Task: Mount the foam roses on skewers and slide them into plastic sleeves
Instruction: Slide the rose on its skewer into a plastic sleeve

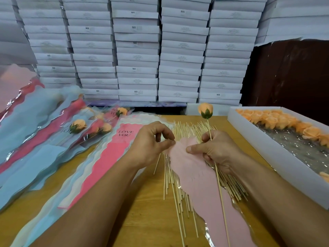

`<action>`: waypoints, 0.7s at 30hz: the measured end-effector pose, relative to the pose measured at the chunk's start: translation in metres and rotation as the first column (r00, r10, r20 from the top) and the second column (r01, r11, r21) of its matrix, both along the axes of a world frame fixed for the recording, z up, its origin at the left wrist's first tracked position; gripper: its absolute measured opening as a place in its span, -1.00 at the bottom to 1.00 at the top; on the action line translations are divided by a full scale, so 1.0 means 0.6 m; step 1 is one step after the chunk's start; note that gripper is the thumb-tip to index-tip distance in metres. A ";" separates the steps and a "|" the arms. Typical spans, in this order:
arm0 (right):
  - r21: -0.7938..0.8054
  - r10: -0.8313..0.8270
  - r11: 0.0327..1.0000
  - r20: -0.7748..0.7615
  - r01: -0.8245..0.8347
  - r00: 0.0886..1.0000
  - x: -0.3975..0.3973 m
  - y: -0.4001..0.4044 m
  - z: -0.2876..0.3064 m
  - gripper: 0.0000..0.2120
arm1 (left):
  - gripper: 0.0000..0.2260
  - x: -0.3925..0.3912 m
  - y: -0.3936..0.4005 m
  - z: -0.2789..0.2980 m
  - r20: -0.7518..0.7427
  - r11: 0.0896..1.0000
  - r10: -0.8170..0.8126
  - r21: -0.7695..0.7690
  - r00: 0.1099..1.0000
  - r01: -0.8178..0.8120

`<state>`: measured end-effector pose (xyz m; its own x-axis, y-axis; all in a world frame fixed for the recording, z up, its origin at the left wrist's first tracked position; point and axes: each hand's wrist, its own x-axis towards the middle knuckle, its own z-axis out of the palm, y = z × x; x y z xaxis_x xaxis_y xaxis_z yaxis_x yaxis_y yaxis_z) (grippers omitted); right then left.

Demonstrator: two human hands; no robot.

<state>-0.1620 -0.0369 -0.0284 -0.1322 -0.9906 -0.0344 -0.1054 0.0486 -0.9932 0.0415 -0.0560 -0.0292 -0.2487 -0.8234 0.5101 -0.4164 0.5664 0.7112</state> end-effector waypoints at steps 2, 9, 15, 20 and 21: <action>0.002 0.000 1.000 0.004 0.000 1.000 -0.001 -0.002 -0.001 -0.49 | -0.86 0.000 0.000 0.000 0.003 1.000 -0.006 -0.006 1.000 0.006; 0.049 0.024 0.998 0.032 -0.025 0.999 -0.006 -0.010 -0.008 -0.51 | -0.92 0.003 -0.002 0.003 0.034 0.997 0.036 -0.068 0.999 -0.033; 0.078 0.028 0.997 -0.014 -0.027 1.000 -0.008 -0.013 -0.013 -0.49 | -0.96 0.000 0.001 0.001 -0.039 0.987 -0.125 0.101 0.991 0.129; 0.117 0.109 0.987 0.035 -0.113 0.993 -0.003 -0.008 -0.013 -0.53 | -0.96 0.001 0.003 -0.002 -0.191 0.939 -0.245 0.199 0.951 0.281; 0.123 0.126 0.984 0.034 -0.129 0.991 -0.001 -0.006 -0.010 -0.58 | -0.94 0.002 0.002 -0.003 -0.219 0.932 -0.247 0.215 0.944 0.293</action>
